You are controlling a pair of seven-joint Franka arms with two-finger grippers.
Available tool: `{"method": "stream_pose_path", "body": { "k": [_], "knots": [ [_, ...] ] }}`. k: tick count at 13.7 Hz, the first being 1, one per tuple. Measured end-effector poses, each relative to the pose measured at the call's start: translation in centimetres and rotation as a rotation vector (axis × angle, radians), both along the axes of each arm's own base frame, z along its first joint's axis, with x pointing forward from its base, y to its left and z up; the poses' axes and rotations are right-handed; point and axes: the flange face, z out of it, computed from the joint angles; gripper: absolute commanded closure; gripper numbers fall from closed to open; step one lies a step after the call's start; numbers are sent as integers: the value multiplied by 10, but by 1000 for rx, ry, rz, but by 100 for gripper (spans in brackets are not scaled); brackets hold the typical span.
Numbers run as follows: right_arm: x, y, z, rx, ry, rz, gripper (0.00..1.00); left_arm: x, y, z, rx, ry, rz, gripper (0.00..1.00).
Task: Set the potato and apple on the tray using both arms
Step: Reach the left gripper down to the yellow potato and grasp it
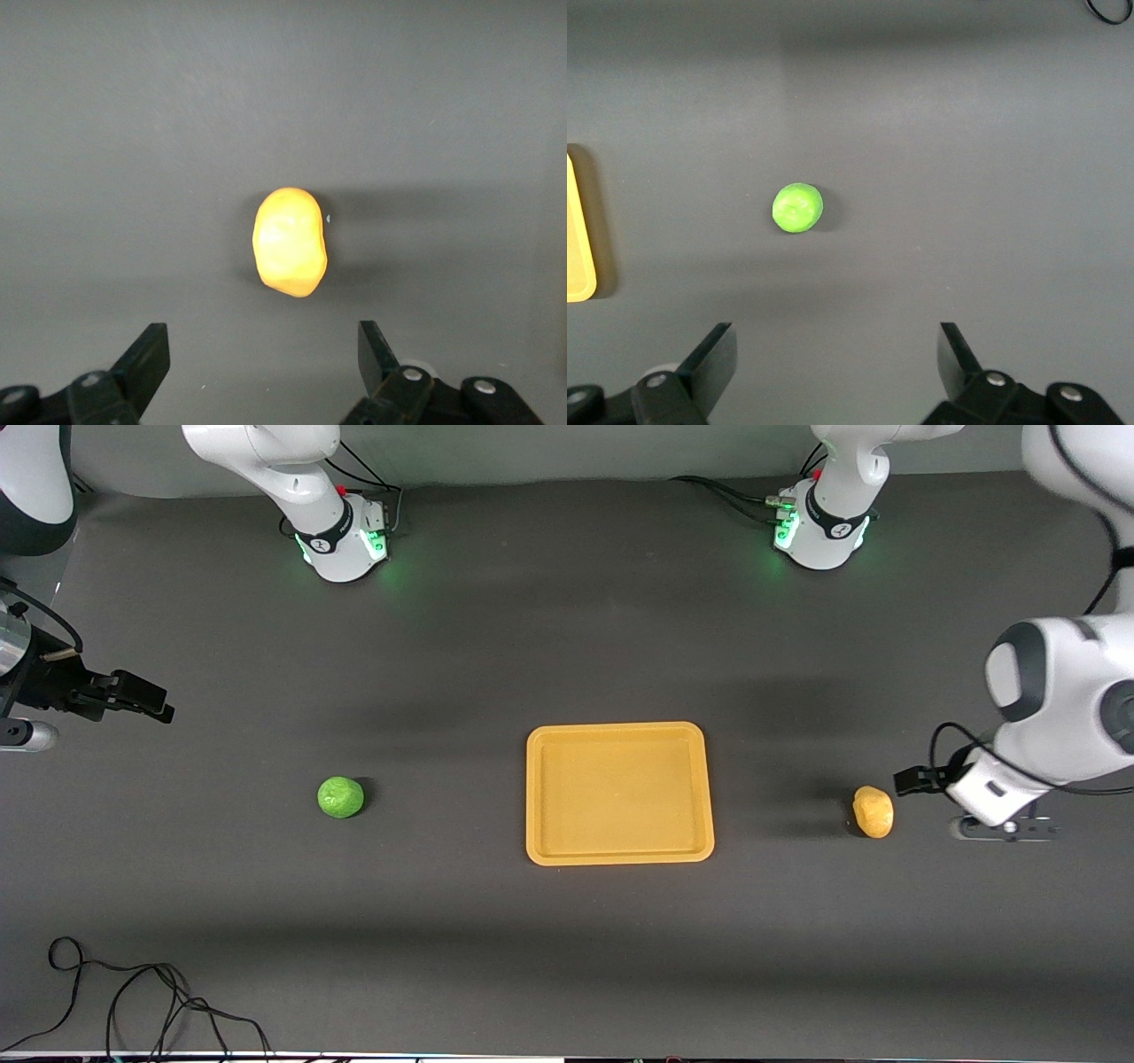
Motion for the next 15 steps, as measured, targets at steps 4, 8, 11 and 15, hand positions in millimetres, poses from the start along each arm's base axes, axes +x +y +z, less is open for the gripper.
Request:
{"method": "stream_pose_path", "body": {
  "k": [4, 8, 11, 15],
  "knots": [
    [0, 0, 0, 0, 3, 0, 0, 4, -3, -70, -2, 27, -5, 13],
    [0, 0, 0, 0, 4, 0, 0, 6, -5, -109, -3, 21, -9, 15],
    [0, 8, 0, 0, 3, 13, 0, 9, -8, -133, -4, -11, -13, 53],
    [0, 29, 0, 0, 3, 46, 0, 14, -8, -112, -4, 9, -16, 87]
  ]
}}
